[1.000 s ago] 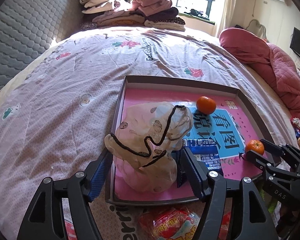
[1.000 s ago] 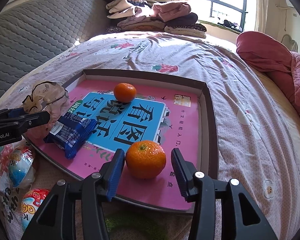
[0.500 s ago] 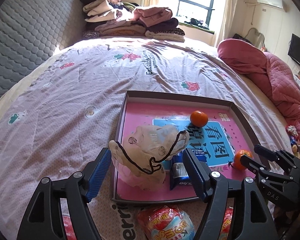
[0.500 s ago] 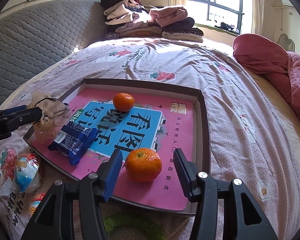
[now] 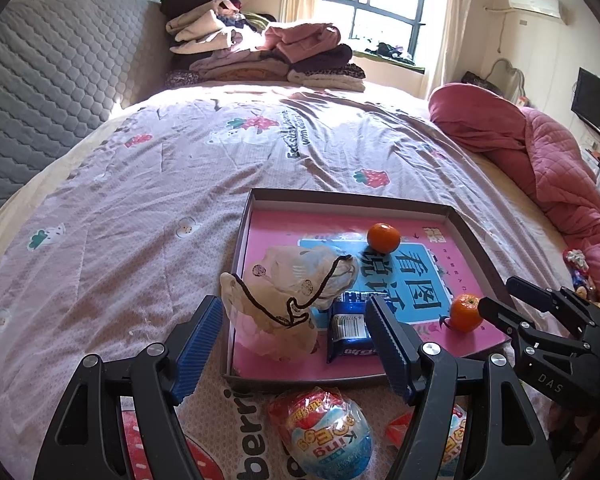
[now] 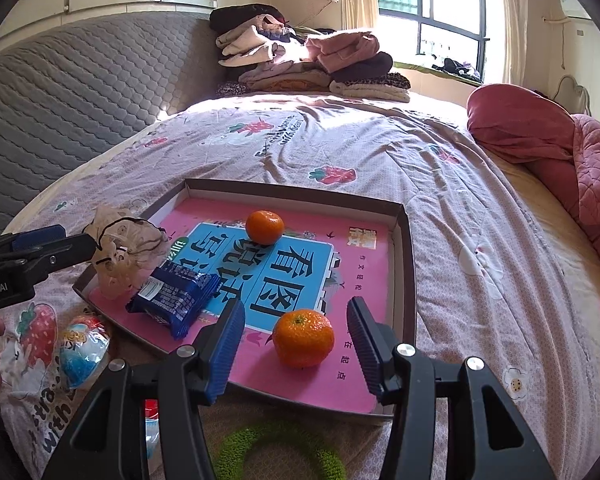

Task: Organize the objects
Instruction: 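Open the right tool to release the orange in the tray while the left tool pulls back, then pull both open tools back from the tray toward the remaining objects, then move the left tool to the walnut while the right tool approaches the green fuzzy ring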

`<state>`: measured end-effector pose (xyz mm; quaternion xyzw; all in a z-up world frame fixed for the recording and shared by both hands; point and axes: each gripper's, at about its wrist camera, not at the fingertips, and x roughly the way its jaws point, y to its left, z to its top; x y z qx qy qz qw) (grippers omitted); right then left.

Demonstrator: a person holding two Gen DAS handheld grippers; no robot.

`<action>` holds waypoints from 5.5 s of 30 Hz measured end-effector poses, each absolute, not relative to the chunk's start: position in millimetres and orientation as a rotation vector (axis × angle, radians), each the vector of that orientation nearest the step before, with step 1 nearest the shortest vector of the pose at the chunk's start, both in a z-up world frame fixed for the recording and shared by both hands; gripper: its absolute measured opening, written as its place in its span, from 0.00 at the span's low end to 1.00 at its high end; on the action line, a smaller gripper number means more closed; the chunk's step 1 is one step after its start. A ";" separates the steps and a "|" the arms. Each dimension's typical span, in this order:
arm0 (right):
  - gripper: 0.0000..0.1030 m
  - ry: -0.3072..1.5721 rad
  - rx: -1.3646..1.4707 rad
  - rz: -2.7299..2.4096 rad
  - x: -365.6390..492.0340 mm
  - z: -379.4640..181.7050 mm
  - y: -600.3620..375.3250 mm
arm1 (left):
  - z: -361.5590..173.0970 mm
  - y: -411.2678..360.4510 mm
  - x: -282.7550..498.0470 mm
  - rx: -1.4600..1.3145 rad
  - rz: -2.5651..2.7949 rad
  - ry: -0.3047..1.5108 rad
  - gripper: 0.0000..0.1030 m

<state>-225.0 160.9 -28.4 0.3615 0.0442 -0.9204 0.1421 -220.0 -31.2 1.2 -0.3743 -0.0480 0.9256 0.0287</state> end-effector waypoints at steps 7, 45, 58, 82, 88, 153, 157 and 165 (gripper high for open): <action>0.55 0.143 0.981 -2.665 -210.4 -13.3 157.6 | 11.8 -27.2 -203.4 -1.123 2.859 -0.147 0.73; 0.55 0.077 0.804 -2.754 -108.9 33.5 175.3 | 45.6 -10.4 -100.1 -0.994 2.830 -0.178 0.73; 0.55 0.035 0.860 -2.759 -92.0 25.8 181.1 | 32.0 4.9 -82.8 -1.003 2.831 -0.078 0.73; 0.55 0.029 0.902 -2.775 -71.2 27.1 187.0 | 16.2 26.6 -61.1 -1.063 2.746 -0.043 0.73; 0.55 0.026 0.906 -2.771 -69.9 25.1 188.8 | 13.2 31.5 -59.2 -1.074 2.732 -0.032 0.73; 0.55 0.067 1.115 -2.714 -100.6 -39.6 190.7 | -59.1 70.4 -69.1 -1.318 2.564 0.059 0.73; 0.55 0.065 1.139 -2.722 -107.6 -45.9 191.3 | -62.6 71.8 -70.4 -1.318 2.562 0.061 0.73; 0.55 0.061 1.188 -2.750 -127.9 -60.3 193.7 | -69.6 73.4 -73.8 -1.306 2.576 0.076 0.73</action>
